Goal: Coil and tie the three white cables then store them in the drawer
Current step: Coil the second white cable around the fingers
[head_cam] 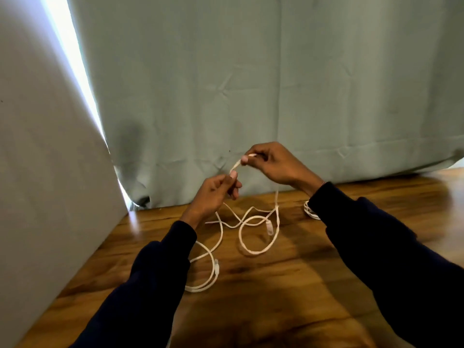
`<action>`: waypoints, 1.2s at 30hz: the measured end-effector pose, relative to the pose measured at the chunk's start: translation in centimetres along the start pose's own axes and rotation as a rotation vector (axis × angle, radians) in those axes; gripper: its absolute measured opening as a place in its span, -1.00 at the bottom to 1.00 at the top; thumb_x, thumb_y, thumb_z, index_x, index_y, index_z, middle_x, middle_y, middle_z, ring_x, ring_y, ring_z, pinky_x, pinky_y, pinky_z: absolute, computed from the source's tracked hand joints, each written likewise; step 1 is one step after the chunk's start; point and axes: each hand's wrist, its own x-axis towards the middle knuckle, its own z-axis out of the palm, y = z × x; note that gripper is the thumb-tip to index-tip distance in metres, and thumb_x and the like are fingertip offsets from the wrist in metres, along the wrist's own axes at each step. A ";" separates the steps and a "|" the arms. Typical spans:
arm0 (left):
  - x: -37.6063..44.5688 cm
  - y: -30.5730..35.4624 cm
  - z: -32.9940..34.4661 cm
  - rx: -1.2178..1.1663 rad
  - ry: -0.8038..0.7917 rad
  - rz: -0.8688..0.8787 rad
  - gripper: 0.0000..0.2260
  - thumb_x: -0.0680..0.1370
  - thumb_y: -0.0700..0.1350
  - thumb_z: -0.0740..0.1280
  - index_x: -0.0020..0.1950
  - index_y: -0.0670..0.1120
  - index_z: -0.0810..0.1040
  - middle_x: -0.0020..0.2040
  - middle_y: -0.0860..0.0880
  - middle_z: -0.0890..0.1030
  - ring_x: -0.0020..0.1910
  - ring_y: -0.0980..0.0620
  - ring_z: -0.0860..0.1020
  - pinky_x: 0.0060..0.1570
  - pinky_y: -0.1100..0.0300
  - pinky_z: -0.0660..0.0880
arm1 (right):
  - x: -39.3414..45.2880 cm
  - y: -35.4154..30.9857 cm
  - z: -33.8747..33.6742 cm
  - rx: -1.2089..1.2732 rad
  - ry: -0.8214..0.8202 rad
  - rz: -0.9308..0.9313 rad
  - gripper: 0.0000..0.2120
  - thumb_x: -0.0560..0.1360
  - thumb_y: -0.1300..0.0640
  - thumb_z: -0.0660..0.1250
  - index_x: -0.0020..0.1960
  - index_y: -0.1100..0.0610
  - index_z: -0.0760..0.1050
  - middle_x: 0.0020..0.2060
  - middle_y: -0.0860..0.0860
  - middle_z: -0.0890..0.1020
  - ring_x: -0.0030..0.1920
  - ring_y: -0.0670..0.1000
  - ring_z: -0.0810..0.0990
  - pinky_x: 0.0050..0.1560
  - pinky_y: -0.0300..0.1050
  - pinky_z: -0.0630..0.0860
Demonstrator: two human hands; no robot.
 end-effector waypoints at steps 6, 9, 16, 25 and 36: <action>1.6 0.2 -1.8 0.093 -0.087 0.035 -0.76 0.69 -0.13 0.21 0.01 -0.23 0.60 -0.23 -0.08 0.64 -0.22 0.03 0.62 -0.05 0.23 0.56 | 1.4 -0.5 -2.4 0.537 0.342 0.088 -0.80 0.63 0.05 0.30 -0.05 0.09 0.66 -0.32 -0.03 0.44 -0.33 -0.11 0.35 -0.26 -0.20 0.29; 1.8 0.8 -1.6 0.073 -0.063 0.113 -0.76 0.70 -0.05 0.18 -0.02 -0.13 0.56 -0.37 0.06 0.45 -0.36 0.08 0.43 -0.30 0.21 0.48 | 2.1 0.2 -2.6 0.252 0.282 0.144 -0.79 0.66 0.03 0.22 0.20 0.00 0.59 -0.05 0.04 0.58 -0.10 -0.06 0.52 -0.05 -0.18 0.39; 3.8 0.4 -2.7 0.447 0.140 0.295 -0.78 0.67 0.14 0.16 0.05 0.14 0.58 -0.12 0.06 0.64 -0.15 0.07 0.59 -0.03 -0.01 0.63 | 1.6 -3.3 -1.2 -0.595 0.316 -0.308 -0.21 0.42 0.07 0.26 0.60 0.14 0.08 0.56 0.14 0.21 0.59 0.20 0.08 0.54 0.34 -0.02; 4.7 1.8 -4.4 0.522 0.240 0.192 -0.83 0.67 -0.07 0.25 0.00 -0.09 0.60 -0.22 0.10 0.56 -0.23 0.14 0.53 -0.22 0.41 0.38 | 2.1 -5.8 2.9 -1.206 0.062 -0.388 -0.41 0.57 -0.03 0.32 0.51 0.18 0.29 0.35 0.19 0.52 0.34 0.21 0.51 0.48 0.23 0.21; 2.4 1.3 -7.3 0.089 0.231 0.110 -0.74 0.66 -0.04 0.28 -0.07 -0.17 0.63 -0.42 -0.04 0.48 -0.43 0.02 0.43 -0.41 0.19 0.45 | 5.0 -4.3 0.7 0.035 0.213 -0.249 -0.68 0.65 -0.09 0.21 -0.10 0.05 0.62 -0.35 -0.10 0.55 -0.34 -0.11 0.49 -0.32 -0.19 0.43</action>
